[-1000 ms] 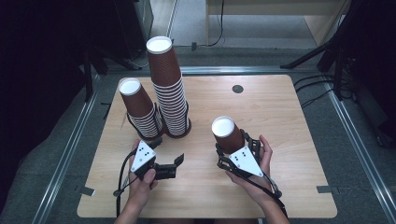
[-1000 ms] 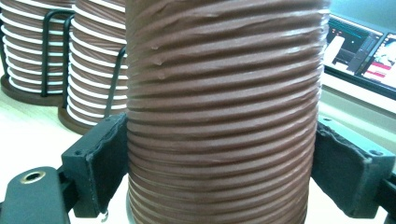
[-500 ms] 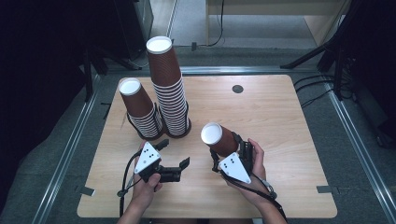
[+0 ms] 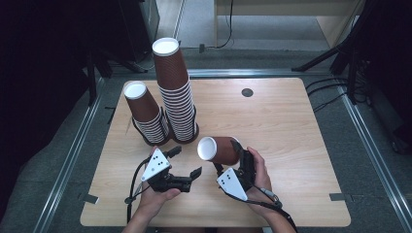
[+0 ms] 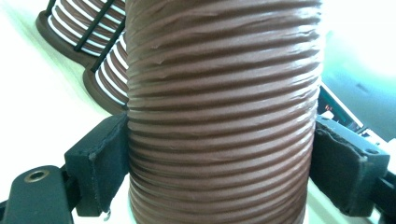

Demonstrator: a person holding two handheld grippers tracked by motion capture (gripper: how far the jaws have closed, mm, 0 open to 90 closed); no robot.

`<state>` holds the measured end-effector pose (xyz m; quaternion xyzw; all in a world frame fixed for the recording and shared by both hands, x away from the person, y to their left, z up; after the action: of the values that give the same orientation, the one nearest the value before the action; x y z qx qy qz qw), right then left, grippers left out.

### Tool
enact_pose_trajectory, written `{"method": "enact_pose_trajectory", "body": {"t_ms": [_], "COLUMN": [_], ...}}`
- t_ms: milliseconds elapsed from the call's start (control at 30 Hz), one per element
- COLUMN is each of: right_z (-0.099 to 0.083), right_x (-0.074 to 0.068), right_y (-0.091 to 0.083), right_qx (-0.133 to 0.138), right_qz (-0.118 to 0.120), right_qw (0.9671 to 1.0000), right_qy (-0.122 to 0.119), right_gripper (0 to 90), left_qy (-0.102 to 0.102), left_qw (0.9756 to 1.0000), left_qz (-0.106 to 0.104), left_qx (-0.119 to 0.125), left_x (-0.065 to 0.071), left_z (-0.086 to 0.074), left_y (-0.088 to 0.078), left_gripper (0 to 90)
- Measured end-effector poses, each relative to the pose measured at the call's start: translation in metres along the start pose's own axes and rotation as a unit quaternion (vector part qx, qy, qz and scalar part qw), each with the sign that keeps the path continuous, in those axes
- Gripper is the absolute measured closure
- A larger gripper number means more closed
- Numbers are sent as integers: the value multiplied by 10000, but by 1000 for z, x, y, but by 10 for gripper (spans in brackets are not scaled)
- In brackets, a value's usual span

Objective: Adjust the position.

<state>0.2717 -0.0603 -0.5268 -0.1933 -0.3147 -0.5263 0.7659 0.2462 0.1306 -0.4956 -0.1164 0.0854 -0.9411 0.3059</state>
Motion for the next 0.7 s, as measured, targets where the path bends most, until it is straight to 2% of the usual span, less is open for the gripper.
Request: {"method": "enact_pose_trajectory", "body": {"t_ms": [400,500,533,567,667,700], "right_z": [2,2,2,2,2,2], "right_x": [-10,-14,-14,-16,-19,-21], "right_y": [-1,-1,-1,-1,-1,-1], "right_qx": [213,289,289,337,346,356], "right_qz": [93,128,128,142,169,179], "right_qw": [9985,9970,9970,9961,9955,9944], "right_qy": [-501,-702,-702,-803,-870,-978], "right_gripper": [133,133,133,133,133,133], "left_qy": [-21,-37,-40,-24,-5,2], "left_qw": [9999,9999,9998,9998,9997,9996], "left_qz": [-133,-167,-188,-210,-250,-256], "left_qx": [-10,-20,-26,-33,-62,-77], "left_x": [3,4,4,6,8,8], "left_z": [0,0,0,0,-1,-1], "left_y": [3,3,3,4,6,7], "left_gripper": [26,27,27,51,52,55]}}
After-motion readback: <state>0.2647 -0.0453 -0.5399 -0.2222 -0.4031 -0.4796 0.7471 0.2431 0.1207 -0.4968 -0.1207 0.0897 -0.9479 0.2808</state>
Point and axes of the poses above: each handheld gripper's, and its own axes: y roughly forward along the jaws, z roughly out of its top, x roughly to its right, the point moved 4 cm from there along y, roughly forward along the jaws, and after that the axes turned 10 degrees about -z, right-handed, at the moved point
